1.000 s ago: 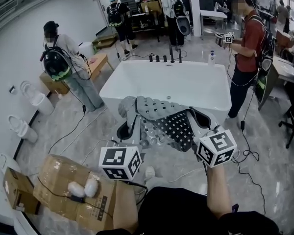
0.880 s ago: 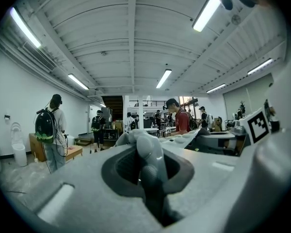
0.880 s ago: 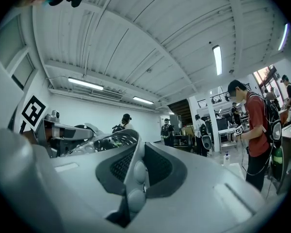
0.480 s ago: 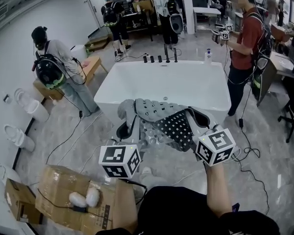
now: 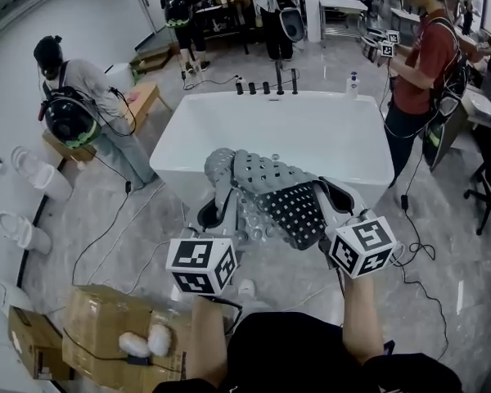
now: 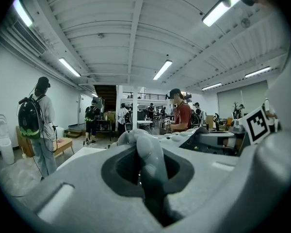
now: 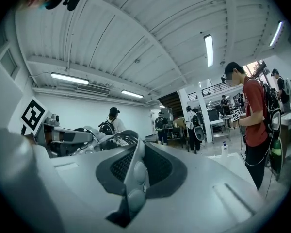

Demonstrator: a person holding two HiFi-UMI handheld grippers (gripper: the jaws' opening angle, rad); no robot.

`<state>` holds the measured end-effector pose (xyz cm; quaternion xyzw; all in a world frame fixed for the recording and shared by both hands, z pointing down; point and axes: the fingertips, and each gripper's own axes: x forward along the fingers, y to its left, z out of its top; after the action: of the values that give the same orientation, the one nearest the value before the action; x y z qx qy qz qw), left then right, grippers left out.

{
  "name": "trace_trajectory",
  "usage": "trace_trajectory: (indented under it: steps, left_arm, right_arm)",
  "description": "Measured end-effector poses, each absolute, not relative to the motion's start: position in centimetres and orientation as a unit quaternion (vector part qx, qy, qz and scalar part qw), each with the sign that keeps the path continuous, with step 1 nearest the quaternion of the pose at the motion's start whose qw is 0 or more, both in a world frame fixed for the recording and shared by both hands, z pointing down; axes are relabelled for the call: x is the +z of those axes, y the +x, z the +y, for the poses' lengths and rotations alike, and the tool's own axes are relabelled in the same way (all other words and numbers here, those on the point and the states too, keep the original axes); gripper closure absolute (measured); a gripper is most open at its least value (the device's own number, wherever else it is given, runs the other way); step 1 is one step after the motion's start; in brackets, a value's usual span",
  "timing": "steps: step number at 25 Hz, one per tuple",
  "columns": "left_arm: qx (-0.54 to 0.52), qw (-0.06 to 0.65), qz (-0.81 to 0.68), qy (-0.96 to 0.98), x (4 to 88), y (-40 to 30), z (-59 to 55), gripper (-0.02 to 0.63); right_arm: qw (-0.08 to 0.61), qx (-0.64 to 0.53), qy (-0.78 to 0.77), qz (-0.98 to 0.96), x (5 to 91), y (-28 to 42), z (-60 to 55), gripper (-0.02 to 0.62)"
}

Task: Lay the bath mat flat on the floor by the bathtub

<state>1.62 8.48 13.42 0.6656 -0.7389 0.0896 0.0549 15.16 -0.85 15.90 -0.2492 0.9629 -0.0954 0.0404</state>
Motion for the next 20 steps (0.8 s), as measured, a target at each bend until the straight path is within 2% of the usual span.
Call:
trace_trajectory:
  steps: [13,20]
  left_arm:
    - [0.087,0.111,-0.714,0.685,16.2,-9.6,4.0,0.577]
    - [0.081,0.148,-0.692,0.701,17.3,-15.1,1.3,0.577]
  right_arm:
    - [-0.008,-0.122,-0.279,0.952,18.3,4.4,-4.5,0.572]
    - [-0.032,-0.132,-0.316,0.939,19.2,1.0,-7.0,0.572]
